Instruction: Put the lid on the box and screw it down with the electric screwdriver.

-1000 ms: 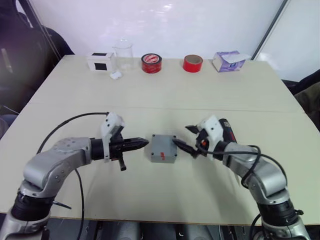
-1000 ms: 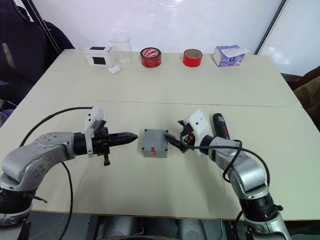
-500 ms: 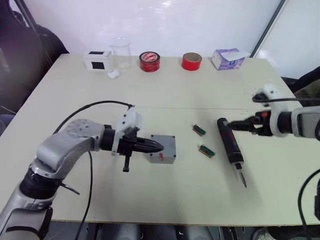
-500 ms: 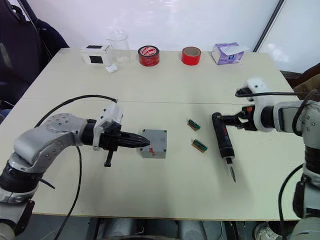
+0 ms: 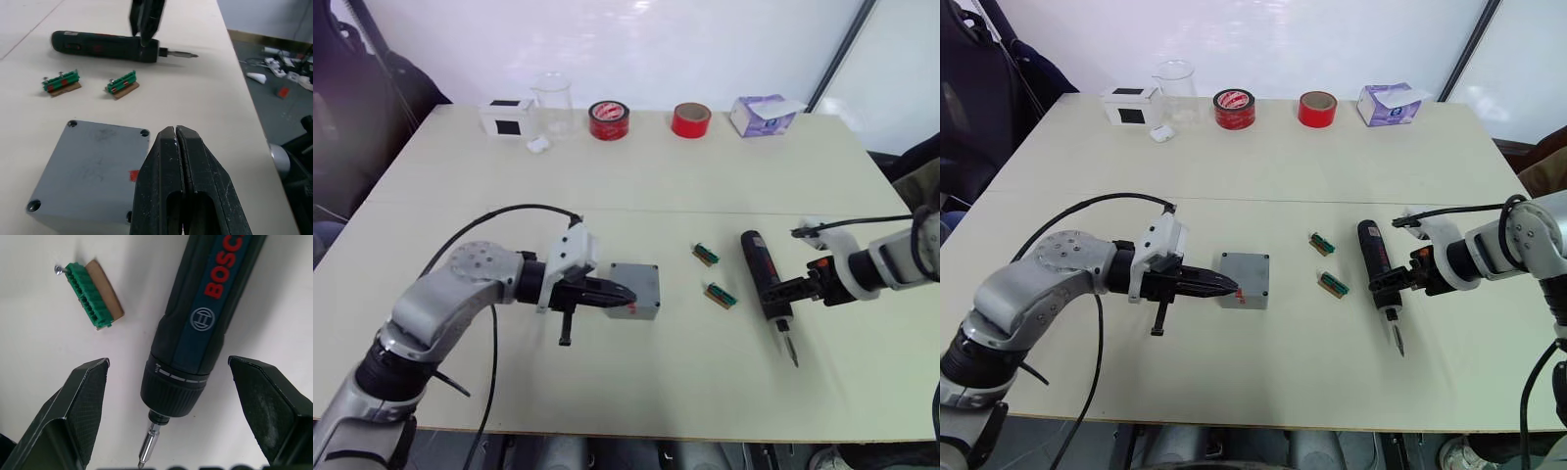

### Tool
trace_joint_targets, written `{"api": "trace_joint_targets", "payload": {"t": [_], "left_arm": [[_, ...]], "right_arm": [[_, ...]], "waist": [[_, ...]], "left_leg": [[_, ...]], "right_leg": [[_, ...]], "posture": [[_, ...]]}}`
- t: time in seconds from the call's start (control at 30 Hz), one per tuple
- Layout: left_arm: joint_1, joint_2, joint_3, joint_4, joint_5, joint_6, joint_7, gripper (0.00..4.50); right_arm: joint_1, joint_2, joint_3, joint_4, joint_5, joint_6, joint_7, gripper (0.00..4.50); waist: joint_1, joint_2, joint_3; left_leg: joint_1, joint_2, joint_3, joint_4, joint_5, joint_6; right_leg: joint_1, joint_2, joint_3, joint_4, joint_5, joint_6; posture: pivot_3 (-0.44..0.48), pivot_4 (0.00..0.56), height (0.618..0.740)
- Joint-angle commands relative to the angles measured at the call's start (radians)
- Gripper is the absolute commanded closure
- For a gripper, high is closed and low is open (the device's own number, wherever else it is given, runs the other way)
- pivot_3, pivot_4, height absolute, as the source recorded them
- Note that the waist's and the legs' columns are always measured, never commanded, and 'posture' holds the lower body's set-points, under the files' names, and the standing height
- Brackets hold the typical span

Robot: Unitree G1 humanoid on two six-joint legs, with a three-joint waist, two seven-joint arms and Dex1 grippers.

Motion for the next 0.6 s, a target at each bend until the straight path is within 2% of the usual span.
{"api": "trace_joint_targets", "payload": {"t": [0.03,0.33,0.4,0.43,0.53,0.6], "left_arm": [[0.024,-0.005,0.034,-0.047,0.002,0.005,0.041,4.50],[0.084,-0.008,0.081,-0.115,-0.027,0.054,0.130,4.50],[0.099,-0.007,0.092,-0.130,-0.035,0.065,0.145,4.50],[0.108,-0.008,0.099,-0.137,-0.036,0.070,0.154,4.50],[0.116,-0.011,0.106,-0.141,-0.036,0.074,0.167,4.50],[0.110,-0.014,0.105,-0.137,-0.036,0.074,0.174,4.50]], "right_arm": [[-0.045,0.006,0.047,0.038,-0.034,0.006,0.009,0.26],[-0.159,0.128,0.211,0.199,-0.202,-0.005,0.089,0.26],[-0.159,0.125,0.258,0.193,-0.232,-0.022,0.122,0.91],[-0.157,0.130,0.269,0.198,-0.243,-0.018,0.128,1.00],[-0.149,0.132,0.304,0.199,-0.279,-0.019,0.157,2.15],[-0.149,0.131,0.323,0.199,-0.307,-0.029,0.172,2.61]], "waist": [[0.000,0.000,0.000],[-0.001,0.000,0.000],[0.000,0.000,0.000],[0.000,-0.001,-0.001],[0.001,-0.003,-0.002],[0.001,-0.003,-0.002]], "left_leg": [[0.000,0.000,0.000,0.000,0.000,0.000],[0.000,0.000,0.000,0.000,0.000,0.000],[0.000,0.000,0.000,0.000,0.000,0.000],[0.000,0.000,0.000,0.000,0.000,0.000],[0.000,0.000,0.000,0.001,0.000,0.000],[0.001,0.000,-0.001,0.001,0.000,0.000]], "right_leg": [[0.000,0.000,0.000,0.000,0.000,0.000],[0.000,0.000,0.000,0.000,0.000,0.000],[0.000,0.000,0.000,0.001,0.000,0.000],[0.000,0.000,0.000,0.000,0.000,0.000],[0.001,0.000,-0.001,0.000,0.000,0.000],[0.001,0.000,-0.001,0.000,0.000,0.000]], "posture": [[0.000,0.150,0.740],[0.000,0.150,0.740],[0.000,0.150,0.740],[0.000,0.150,0.740],[0.000,0.150,0.740],[0.000,0.150,0.740]]}}
